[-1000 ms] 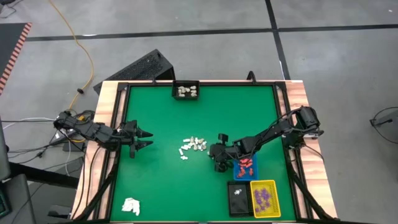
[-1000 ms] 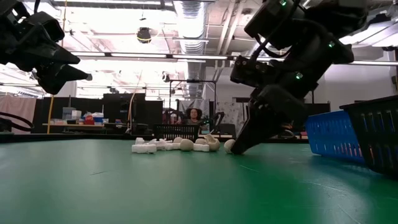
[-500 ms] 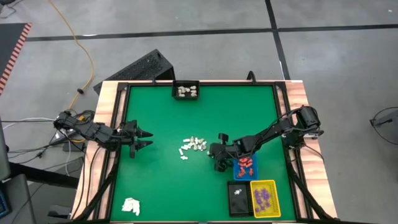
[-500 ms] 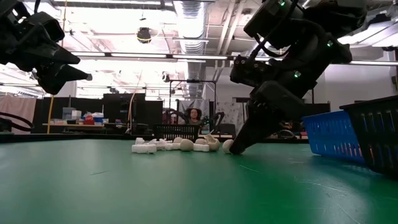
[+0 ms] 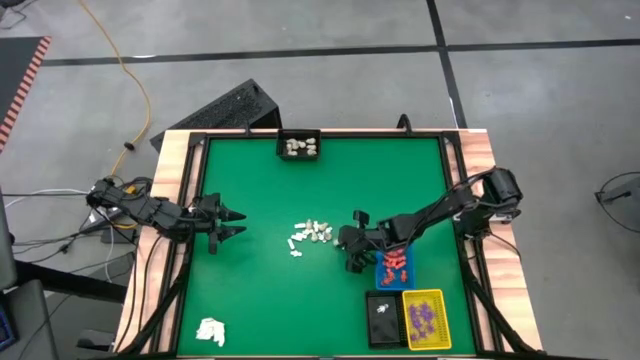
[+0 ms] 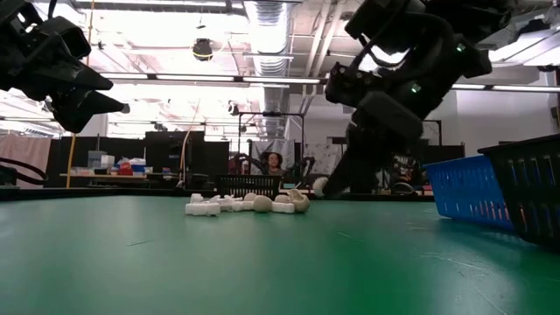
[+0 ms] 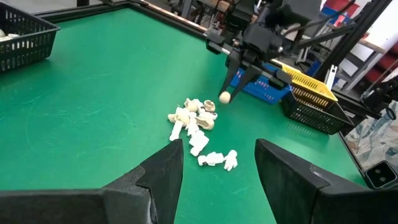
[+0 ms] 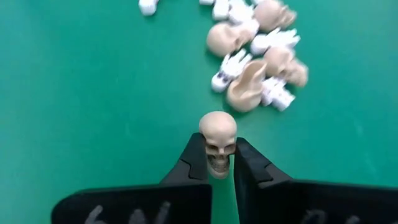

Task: Sort Halloween decoration
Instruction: Put the gray skull toy into the top black bin

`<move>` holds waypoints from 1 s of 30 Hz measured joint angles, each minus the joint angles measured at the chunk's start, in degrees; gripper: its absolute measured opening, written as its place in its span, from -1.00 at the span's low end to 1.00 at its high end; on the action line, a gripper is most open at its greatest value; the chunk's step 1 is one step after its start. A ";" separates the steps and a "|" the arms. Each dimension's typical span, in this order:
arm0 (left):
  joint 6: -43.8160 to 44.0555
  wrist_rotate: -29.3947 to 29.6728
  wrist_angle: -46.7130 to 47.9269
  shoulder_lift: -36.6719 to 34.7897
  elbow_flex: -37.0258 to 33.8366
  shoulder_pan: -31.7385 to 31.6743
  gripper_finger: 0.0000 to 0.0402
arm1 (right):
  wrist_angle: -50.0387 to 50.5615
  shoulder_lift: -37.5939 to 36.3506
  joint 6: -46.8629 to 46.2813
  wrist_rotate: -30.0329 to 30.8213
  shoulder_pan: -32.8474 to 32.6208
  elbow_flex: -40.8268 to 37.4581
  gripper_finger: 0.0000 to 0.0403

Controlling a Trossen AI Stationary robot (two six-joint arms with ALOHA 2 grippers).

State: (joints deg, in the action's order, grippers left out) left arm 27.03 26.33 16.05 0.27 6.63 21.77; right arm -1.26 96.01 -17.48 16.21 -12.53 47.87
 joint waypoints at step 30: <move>-1.05 0.87 0.09 0.00 0.00 0.00 -0.06 | -24.74 -1.90 7.64 0.31 21.62 2.33 -0.84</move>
State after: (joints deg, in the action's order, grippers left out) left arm 25.98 27.20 16.14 0.27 6.63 21.78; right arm -25.99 94.11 -9.84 16.51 9.09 50.20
